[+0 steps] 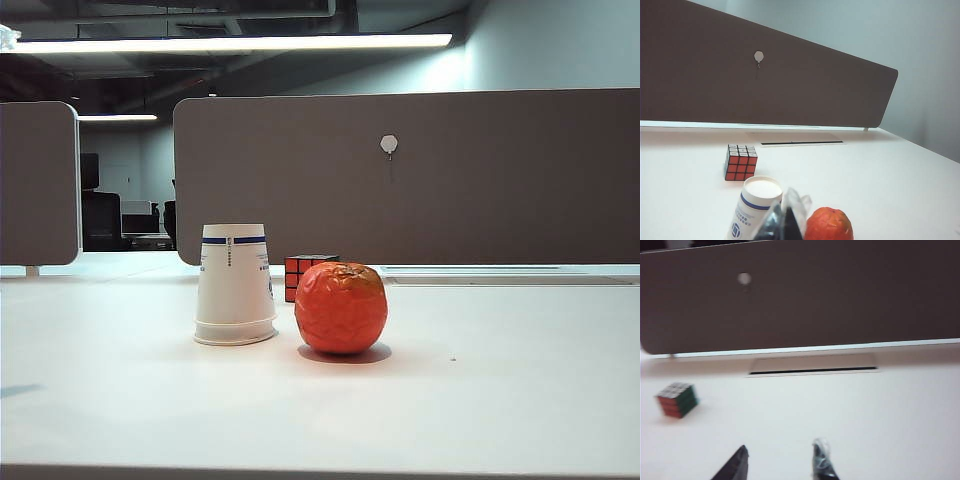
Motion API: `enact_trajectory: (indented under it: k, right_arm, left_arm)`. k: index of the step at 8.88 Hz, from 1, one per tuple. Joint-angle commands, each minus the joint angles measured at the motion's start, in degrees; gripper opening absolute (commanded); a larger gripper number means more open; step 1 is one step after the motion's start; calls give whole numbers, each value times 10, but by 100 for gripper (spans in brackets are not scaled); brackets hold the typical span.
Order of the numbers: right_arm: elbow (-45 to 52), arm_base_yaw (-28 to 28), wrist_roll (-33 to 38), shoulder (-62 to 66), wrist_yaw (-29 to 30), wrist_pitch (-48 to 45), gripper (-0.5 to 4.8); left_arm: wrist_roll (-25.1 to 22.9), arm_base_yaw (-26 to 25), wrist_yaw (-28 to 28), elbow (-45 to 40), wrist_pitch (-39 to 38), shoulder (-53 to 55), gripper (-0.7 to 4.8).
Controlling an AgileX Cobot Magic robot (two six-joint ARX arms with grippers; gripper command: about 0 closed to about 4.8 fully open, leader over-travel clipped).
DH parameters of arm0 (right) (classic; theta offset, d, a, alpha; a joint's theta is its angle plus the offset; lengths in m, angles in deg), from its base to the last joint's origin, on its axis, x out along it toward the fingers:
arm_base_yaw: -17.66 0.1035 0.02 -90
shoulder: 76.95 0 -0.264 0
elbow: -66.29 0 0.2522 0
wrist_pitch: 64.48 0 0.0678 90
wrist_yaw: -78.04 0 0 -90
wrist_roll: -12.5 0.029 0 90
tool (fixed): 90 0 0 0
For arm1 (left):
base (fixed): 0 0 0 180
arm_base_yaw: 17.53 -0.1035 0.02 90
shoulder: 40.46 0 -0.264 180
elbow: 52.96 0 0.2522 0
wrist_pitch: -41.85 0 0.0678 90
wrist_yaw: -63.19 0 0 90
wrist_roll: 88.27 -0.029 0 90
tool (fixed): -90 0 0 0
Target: Carefully pick up the cup on the right and stack it on top of the cup on the left.
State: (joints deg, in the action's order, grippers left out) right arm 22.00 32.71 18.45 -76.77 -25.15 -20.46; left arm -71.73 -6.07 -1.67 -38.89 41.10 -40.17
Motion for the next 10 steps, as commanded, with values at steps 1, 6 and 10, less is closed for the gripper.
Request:
enact_trajectory:
  k: [1, 6, 10]
  right_arm:
    - [18, 0, -30, -1, -101, -44, 159]
    - [98, 0, -9, -1, -126, -111, 57]
    - [131, 1, 14, -1, -89, -129, -1]
  left_arm:
    - [0, 0, 6, 1, 8, 0, -3]
    - [0, 0, 7, 1, 8, 0, -3]
    - [0, 0, 7, 1, 8, 0, -3]
